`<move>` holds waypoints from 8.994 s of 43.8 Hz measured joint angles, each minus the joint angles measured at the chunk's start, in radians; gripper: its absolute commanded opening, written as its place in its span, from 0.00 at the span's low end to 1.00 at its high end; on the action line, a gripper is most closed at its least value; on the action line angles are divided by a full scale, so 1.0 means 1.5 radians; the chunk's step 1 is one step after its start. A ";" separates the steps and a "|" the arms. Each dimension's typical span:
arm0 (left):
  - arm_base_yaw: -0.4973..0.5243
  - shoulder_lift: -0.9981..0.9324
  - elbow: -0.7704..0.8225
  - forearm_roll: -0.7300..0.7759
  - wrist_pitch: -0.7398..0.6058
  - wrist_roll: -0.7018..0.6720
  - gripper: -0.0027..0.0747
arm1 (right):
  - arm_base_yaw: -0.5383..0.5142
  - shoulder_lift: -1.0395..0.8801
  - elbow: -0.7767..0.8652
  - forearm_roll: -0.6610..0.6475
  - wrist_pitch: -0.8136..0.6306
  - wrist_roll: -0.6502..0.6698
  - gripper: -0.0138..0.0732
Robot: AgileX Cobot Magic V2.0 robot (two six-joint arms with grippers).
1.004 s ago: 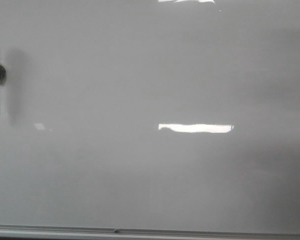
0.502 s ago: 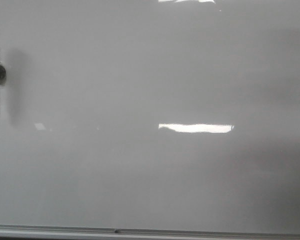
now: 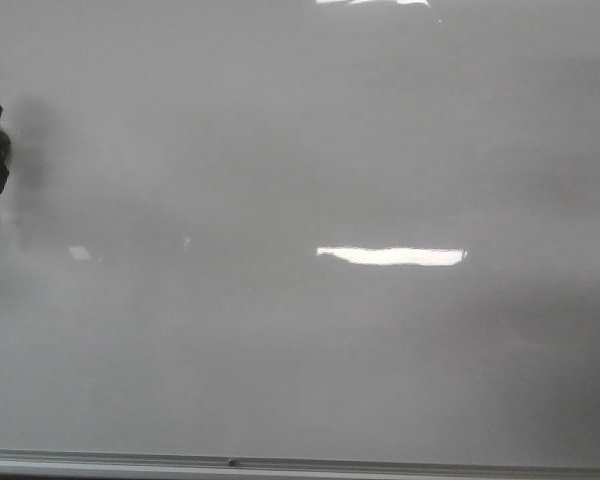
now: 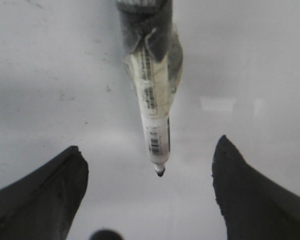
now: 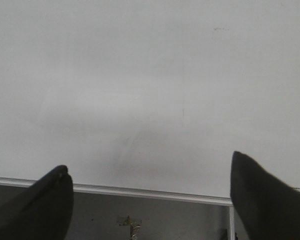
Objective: Write number 4 on whiteboard
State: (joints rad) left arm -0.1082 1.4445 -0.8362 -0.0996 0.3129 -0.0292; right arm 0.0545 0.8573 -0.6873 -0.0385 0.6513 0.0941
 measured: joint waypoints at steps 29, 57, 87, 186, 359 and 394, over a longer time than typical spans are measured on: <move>-0.001 0.069 -0.002 -0.002 -0.092 0.001 0.61 | 0.000 0.000 0.000 0.000 0.000 0.000 0.91; -0.001 0.079 -0.002 -0.002 -0.085 0.007 0.01 | 0.000 0.000 0.000 0.000 0.000 0.000 0.91; -0.098 -0.109 -0.156 -0.021 0.443 0.299 0.01 | 0.000 0.001 -0.130 0.048 0.217 -0.078 0.91; -0.513 -0.008 -0.305 -0.015 0.562 0.428 0.56 | 0.418 0.258 -0.323 0.298 0.264 -0.567 0.14; -0.217 -0.340 -0.160 0.006 0.477 0.197 0.56 | 0.194 0.330 -0.135 0.121 -0.193 -0.116 0.08; -0.220 -0.328 -0.165 -0.111 0.458 0.346 0.57 | 0.264 0.175 -0.135 0.124 0.093 -0.213 0.08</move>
State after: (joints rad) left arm -0.4378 0.9521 -1.0832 -0.2668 0.9998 0.4897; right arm 0.4508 1.1199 -0.8906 0.1471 0.7902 -0.2252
